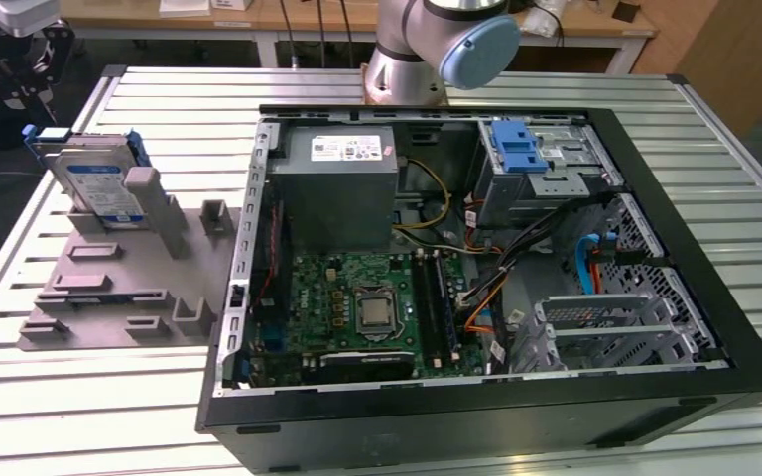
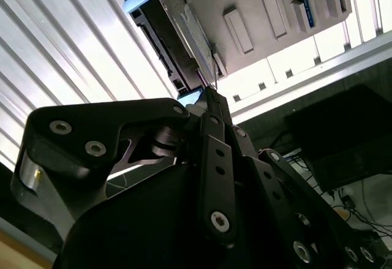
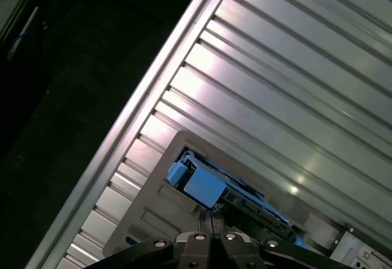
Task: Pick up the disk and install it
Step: 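Pick up the disk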
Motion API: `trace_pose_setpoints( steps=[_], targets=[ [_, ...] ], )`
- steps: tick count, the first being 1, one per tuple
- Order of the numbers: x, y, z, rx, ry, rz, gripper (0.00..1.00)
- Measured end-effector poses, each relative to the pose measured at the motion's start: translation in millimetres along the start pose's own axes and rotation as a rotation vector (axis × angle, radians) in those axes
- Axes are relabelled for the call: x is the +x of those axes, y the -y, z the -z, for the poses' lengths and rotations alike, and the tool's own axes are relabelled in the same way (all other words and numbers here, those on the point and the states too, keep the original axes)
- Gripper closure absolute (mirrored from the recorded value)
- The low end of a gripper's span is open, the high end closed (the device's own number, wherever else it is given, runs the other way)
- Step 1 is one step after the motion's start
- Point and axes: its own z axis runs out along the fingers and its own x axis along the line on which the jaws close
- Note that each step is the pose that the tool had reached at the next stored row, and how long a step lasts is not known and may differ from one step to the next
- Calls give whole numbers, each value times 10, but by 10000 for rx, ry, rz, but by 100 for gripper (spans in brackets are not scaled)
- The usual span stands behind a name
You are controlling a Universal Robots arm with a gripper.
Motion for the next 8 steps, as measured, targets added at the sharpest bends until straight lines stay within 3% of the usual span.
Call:
trace_pose_setpoints(
  steps=[8],
  targets=[
    [0, 0, 0, -1, -5, 215, 89]
  ],
)
